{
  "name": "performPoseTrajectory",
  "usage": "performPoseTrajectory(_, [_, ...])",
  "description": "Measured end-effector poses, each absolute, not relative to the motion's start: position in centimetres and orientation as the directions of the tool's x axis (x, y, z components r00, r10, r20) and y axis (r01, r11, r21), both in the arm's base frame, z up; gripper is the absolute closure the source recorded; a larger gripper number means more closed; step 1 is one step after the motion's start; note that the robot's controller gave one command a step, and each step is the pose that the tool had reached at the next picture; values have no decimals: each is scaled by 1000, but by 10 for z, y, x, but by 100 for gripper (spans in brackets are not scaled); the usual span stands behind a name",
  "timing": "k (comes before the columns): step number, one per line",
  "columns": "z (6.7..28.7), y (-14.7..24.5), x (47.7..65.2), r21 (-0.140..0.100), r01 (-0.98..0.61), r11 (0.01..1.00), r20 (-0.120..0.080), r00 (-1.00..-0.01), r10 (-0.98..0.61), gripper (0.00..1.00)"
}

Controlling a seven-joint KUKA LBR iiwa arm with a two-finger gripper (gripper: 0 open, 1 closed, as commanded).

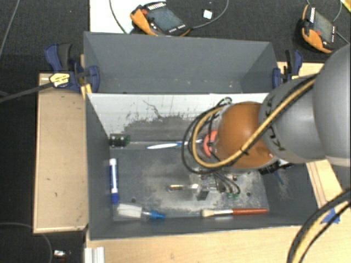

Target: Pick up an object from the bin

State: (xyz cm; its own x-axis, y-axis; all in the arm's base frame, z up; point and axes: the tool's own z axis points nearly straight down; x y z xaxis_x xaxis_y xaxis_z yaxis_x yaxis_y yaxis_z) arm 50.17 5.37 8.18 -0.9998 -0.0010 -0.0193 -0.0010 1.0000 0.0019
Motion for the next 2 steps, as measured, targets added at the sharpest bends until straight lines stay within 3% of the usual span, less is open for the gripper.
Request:
performPoseTrajectory(1, [83, 54, 502, 2, -1, 1000, -21, -1000, -1, 100])
performPoseTrajectory(2, [108, 54, 500, 2, -2, 1000, -16, -1000, -1, 100])
